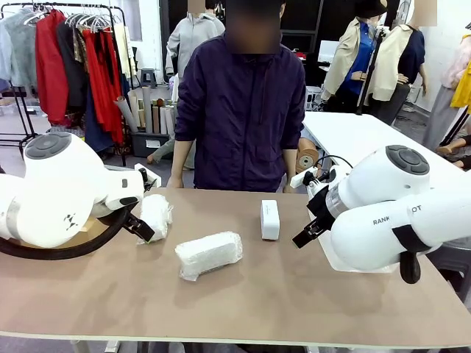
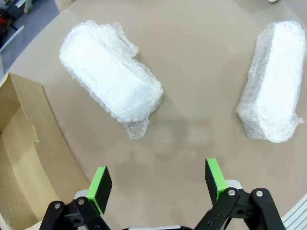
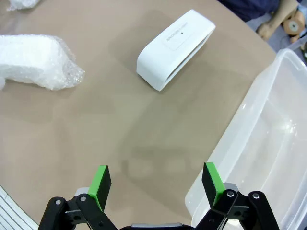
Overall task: Separate and place wrapped and unwrapped clocks.
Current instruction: Pick up the Digital clock indicated by the person.
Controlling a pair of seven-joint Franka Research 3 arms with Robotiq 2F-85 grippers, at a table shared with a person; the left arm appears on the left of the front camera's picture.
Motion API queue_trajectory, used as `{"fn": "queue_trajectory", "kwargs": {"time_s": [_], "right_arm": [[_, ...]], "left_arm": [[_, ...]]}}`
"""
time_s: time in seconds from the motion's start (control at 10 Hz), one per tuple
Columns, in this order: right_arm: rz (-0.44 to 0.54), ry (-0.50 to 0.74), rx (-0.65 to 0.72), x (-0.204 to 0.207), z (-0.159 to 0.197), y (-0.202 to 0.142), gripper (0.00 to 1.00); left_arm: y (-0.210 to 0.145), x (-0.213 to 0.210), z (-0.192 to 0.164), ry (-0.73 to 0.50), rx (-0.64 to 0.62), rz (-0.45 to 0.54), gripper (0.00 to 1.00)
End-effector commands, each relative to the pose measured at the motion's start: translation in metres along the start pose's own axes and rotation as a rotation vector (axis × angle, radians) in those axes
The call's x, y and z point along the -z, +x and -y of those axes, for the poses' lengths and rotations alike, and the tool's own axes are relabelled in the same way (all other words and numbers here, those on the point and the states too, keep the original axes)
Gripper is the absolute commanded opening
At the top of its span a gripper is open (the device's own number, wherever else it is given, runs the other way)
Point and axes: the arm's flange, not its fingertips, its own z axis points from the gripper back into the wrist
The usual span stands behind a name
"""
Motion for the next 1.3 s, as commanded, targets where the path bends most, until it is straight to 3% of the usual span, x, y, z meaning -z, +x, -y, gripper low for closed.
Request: {"fn": "queue_trajectory", "kwargs": {"time_s": [0.0, 0.7, 1.2], "right_arm": [[0.0, 0.0, 0.0, 0.0, 0.0, 0.0, 1.0], [0.0, 0.0, 0.0, 0.0, 0.0, 0.0, 1.0], [-0.023, 0.179, -0.081, -0.025, -0.005, 0.013, 1.0]], "left_arm": [[0.0, 0.0, 0.0, 0.0, -0.001, 0.0, 1.0], [0.0, 0.0, 0.0, 0.0, 0.0, 0.0, 1.0], [0.011, -0.029, -0.002, -0.165, 0.07, -0.121, 1.0]]}}
